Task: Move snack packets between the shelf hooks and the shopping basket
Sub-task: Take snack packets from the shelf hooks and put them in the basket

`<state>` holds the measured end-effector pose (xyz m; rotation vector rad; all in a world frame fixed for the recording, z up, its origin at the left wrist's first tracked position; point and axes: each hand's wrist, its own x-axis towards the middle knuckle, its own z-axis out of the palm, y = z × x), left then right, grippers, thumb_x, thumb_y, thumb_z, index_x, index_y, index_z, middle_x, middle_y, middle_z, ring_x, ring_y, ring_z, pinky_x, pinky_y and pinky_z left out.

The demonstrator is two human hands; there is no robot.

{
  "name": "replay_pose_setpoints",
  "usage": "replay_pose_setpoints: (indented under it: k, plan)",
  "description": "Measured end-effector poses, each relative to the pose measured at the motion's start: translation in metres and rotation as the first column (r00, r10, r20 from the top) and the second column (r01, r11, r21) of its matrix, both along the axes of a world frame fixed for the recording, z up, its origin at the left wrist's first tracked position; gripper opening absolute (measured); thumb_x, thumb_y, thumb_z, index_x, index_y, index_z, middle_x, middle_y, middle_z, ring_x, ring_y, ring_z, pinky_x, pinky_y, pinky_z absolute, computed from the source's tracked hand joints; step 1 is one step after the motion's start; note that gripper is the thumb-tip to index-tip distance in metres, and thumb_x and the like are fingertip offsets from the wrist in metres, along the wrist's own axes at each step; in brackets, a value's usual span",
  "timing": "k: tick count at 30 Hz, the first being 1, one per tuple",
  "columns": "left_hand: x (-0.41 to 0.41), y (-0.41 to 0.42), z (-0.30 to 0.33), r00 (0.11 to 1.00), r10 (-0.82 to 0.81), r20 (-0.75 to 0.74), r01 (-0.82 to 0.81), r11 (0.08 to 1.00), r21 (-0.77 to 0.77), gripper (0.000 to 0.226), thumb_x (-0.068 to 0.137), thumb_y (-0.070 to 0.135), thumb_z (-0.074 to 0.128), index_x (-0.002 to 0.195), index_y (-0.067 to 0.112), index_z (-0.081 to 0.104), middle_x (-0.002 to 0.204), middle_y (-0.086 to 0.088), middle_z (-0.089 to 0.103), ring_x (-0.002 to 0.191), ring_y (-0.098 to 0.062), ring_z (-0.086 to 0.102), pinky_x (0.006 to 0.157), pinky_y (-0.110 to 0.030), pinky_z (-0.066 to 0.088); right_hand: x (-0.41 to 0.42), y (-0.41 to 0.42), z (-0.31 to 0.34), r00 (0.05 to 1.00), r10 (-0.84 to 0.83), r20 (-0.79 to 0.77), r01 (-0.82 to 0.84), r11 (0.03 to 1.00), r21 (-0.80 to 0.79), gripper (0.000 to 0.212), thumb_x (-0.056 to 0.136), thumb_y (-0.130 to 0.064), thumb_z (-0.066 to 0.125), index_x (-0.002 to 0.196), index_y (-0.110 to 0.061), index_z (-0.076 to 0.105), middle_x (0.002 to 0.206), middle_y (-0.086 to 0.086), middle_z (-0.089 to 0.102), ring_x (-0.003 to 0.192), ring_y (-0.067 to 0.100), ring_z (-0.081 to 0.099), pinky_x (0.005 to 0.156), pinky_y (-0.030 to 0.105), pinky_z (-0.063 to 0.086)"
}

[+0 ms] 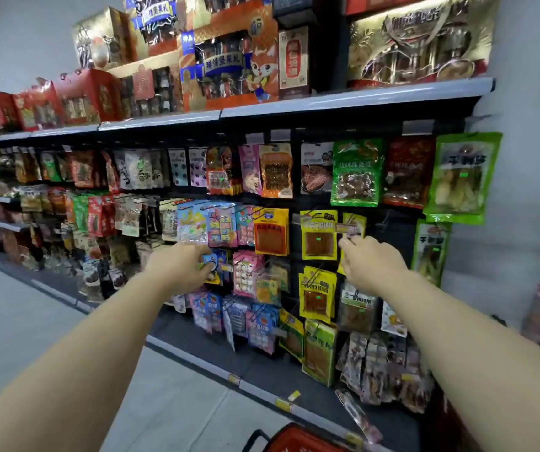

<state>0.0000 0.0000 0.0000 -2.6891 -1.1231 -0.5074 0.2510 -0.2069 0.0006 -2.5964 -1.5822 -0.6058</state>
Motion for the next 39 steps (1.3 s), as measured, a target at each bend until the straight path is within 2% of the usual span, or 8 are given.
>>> replay_pose_setpoints:
  k: [7,12,19,22,28,31,36,39]
  plan:
    - [0.066,0.008,-0.054,0.977,-0.115,-0.181,0.122,0.992,0.028,0.034,0.096,0.043,0.039,0.123,0.030,0.054,0.113,0.002,0.065,0.092,-0.022,0.062,0.065,-0.031,0.053,0.038,-0.028,-0.062,0.985,-0.167,-0.038,0.163,0.982,-0.099,0.035,0.098,-0.022,0.037,0.132,-0.015,0.037,0.124,0.011,0.051,0.112,0.031,0.049,0.075,0.039,0.041]
    - [0.133,0.010,-0.098,0.972,-0.126,-0.197,0.136,0.990,0.040,0.026,0.096,0.033,0.039,0.101,0.019,0.060,0.085,-0.004,0.057,0.072,-0.027,0.058,0.054,-0.027,0.038,0.076,-0.037,-0.106,0.933,-0.284,-0.220,0.278,0.959,-0.058,0.036,0.098,-0.026,0.040,0.131,-0.012,0.040,0.120,0.014,0.052,0.106,0.035,0.051,0.069,0.037,0.037]
    - [0.199,0.026,-0.186,0.923,-0.234,-0.306,0.234,0.971,-0.038,0.029,0.099,0.033,0.036,0.111,0.017,0.056,0.096,-0.008,0.062,0.071,-0.026,0.051,0.051,-0.026,0.030,0.119,-0.028,-0.181,0.909,-0.345,-0.235,0.307,0.934,-0.184,0.035,0.096,-0.019,0.043,0.130,-0.011,0.040,0.124,0.016,0.050,0.112,0.036,0.048,0.070,0.039,0.038]
    - [0.213,0.031,-0.234,0.902,-0.246,-0.354,0.226,0.969,-0.097,0.031,0.099,0.033,0.034,0.114,0.018,0.057,0.098,-0.008,0.060,0.073,-0.028,0.054,0.055,-0.027,0.034,0.127,-0.026,-0.229,0.885,-0.386,-0.259,0.315,0.908,-0.278,0.034,0.096,-0.020,0.042,0.129,-0.012,0.039,0.128,0.014,0.049,0.117,0.035,0.045,0.085,0.043,0.042]
    - [0.243,0.039,-0.351,0.895,-0.210,-0.395,0.050,0.924,-0.378,0.026,0.095,0.030,0.042,0.110,0.020,0.061,0.109,-0.010,0.063,0.092,-0.032,0.060,0.071,-0.034,0.043,0.132,-0.014,-0.334,0.811,-0.511,-0.285,0.329,0.801,-0.500,0.042,0.091,-0.017,0.048,0.132,-0.015,0.036,0.130,0.010,0.047,0.121,0.028,0.044,0.092,0.041,0.040]
    - [0.255,0.048,-0.409,0.867,-0.199,-0.456,-0.046,0.881,-0.471,0.032,0.096,0.032,0.041,0.119,0.018,0.058,0.121,-0.013,0.060,0.107,-0.034,0.058,0.080,-0.035,0.044,0.135,-0.003,-0.391,0.689,-0.624,-0.369,0.369,0.740,-0.562,0.043,0.091,-0.015,0.045,0.133,-0.018,0.037,0.133,0.008,0.046,0.123,0.030,0.045,0.097,0.044,0.042]
    - [0.255,0.063,-0.522,0.834,-0.189,-0.518,-0.190,0.784,-0.591,0.034,0.092,0.034,0.046,0.120,0.021,0.059,0.122,-0.009,0.061,0.105,-0.032,0.060,0.085,-0.036,0.050,0.133,0.003,-0.494,0.608,-0.694,-0.386,0.328,0.662,-0.674,0.049,0.090,-0.018,0.046,0.138,-0.016,0.033,0.139,0.011,0.042,0.126,0.034,0.041,0.097,0.046,0.041]
    - [0.244,0.072,-0.593,0.820,-0.168,-0.548,-0.274,0.725,-0.632,0.037,0.091,0.033,0.049,0.122,0.015,0.057,0.124,-0.013,0.059,0.108,-0.034,0.060,0.089,-0.040,0.051,0.125,0.000,-0.568,0.481,-0.778,-0.404,0.380,0.600,-0.704,0.046,0.092,-0.021,0.042,0.137,-0.016,0.032,0.139,0.013,0.041,0.125,0.033,0.042,0.095,0.043,0.040]
